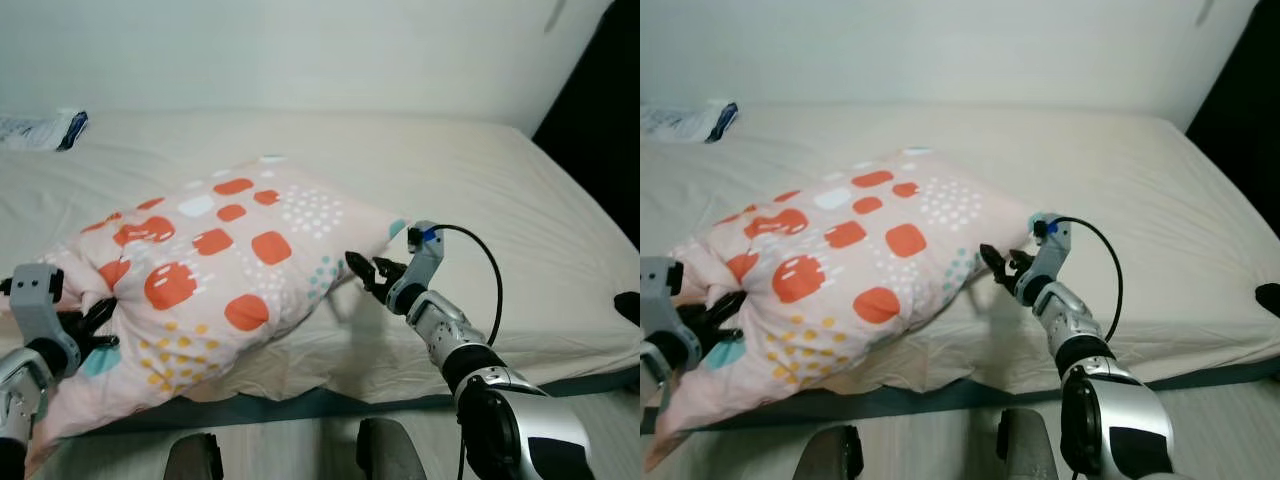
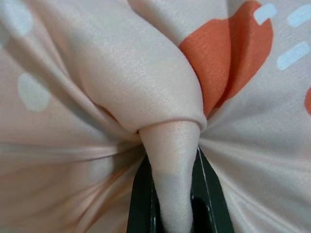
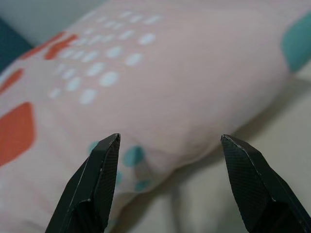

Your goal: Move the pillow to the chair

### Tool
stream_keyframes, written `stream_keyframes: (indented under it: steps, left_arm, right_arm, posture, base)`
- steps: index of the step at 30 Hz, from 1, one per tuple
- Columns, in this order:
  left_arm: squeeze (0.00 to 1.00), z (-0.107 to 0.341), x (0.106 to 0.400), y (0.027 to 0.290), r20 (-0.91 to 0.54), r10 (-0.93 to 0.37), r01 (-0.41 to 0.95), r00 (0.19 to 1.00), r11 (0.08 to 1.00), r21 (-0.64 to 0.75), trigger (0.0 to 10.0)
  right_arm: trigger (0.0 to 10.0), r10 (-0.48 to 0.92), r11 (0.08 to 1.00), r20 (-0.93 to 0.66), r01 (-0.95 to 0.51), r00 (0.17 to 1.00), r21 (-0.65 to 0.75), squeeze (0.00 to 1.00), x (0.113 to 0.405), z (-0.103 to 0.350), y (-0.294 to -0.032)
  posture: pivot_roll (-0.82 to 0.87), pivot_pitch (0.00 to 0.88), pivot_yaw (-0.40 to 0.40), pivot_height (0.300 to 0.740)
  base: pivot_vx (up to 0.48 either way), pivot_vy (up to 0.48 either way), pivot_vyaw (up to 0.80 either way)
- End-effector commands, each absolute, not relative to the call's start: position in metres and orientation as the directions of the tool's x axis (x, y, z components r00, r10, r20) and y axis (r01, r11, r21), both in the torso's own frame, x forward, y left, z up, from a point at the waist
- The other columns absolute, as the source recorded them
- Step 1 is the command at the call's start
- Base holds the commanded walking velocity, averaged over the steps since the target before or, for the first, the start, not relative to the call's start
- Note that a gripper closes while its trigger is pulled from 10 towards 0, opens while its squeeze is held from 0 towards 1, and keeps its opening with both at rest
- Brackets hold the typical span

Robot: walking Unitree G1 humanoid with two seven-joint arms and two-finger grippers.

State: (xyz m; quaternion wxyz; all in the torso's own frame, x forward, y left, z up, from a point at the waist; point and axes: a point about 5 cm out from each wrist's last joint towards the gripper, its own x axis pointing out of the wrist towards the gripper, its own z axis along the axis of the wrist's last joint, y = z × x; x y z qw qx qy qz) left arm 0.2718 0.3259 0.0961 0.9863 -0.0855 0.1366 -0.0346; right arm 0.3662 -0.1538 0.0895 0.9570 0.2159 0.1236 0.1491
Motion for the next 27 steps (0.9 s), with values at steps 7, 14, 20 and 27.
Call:
stream_keyframes:
  steps: [7, 14, 20, 27]
  left_arm:
    - [0.0, 0.117, 0.275, 0.325, -0.176, -0.138, 0.109, 0.975, 0.98, -0.164, 0.0]
    - [0.0, 0.125, 0.272, 0.338, -0.172, -0.106, 0.076, 0.979, 0.982, -0.171, 0.0]
    - [0.0, 0.135, 0.269, 0.341, -0.133, -0.112, 0.084, 0.985, 0.975, -0.204, 0.0]
    - [0.0, 0.139, 0.265, 0.345, -0.119, -0.108, 0.083, 0.987, 0.976, -0.202, 0.0]
  right_arm:
    - [10.0, 0.079, 0.83, -0.19, 0.041, 0.979, 0.556, 0.0, 0.369, 0.094, -0.194]
    - [10.0, -0.019, 0.843, -0.16, 0.102, 0.987, 0.528, 0.0, 0.369, 0.101, -0.214]
    - [10.0, -0.009, 0.802, -0.087, 0.059, 0.996, 0.595, 0.0, 0.375, 0.114, -0.215]
    - [10.0, 0.179, 0.757, -0.006, -0.133, 0.984, 0.64, 0.0, 0.381, 0.123, -0.185]
  posture:
    - [0.08, 0.152, -0.089, 0.563]
    - [0.09, 0.184, -0.076, 0.563]
    - [0.12, 0.207, -0.077, 0.563]
    - [0.13, 0.213, -0.08, 0.563]
  base:
    - [0.0, 0.0, 0.0]
    - [0.0, 0.0, 0.0]
    - [0.0, 0.0, 0.0]
    - [0.0, 0.0, 0.0]
